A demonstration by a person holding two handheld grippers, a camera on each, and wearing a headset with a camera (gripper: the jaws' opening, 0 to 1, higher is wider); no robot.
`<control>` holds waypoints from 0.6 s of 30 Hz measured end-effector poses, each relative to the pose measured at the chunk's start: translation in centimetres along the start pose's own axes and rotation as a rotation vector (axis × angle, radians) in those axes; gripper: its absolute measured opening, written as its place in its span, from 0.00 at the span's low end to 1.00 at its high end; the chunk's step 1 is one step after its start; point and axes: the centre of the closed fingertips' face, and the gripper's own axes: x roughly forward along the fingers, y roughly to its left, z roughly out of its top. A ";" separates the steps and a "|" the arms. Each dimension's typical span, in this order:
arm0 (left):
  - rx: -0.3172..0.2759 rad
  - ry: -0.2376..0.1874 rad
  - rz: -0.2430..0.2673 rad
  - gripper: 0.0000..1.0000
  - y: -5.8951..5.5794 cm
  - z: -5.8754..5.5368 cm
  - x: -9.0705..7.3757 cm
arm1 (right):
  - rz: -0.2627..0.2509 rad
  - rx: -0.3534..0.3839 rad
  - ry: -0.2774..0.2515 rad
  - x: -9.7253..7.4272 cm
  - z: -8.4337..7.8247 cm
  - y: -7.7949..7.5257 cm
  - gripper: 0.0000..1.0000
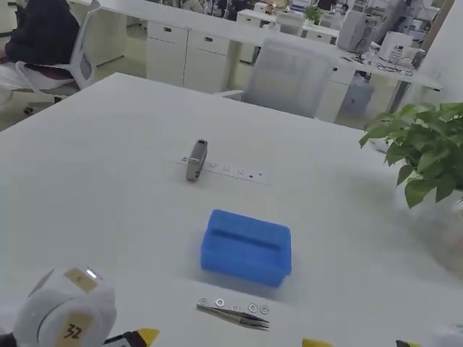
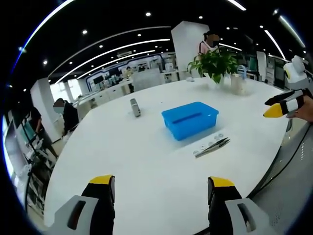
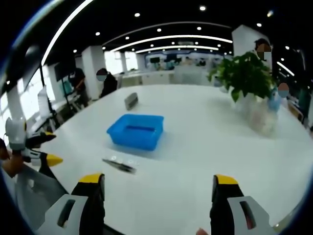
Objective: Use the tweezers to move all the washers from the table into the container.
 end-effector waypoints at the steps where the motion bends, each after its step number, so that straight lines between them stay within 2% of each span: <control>1: 0.001 0.003 0.000 0.79 0.0 0.0 0.0 | -0.001 0.001 -0.002 0.0 0.0 0.0 0.89; 18: -0.007 -0.004 -0.023 0.78 -0.3 0.1 0.0 | -0.004 0.012 -0.007 -0.2 0.1 0.0 0.89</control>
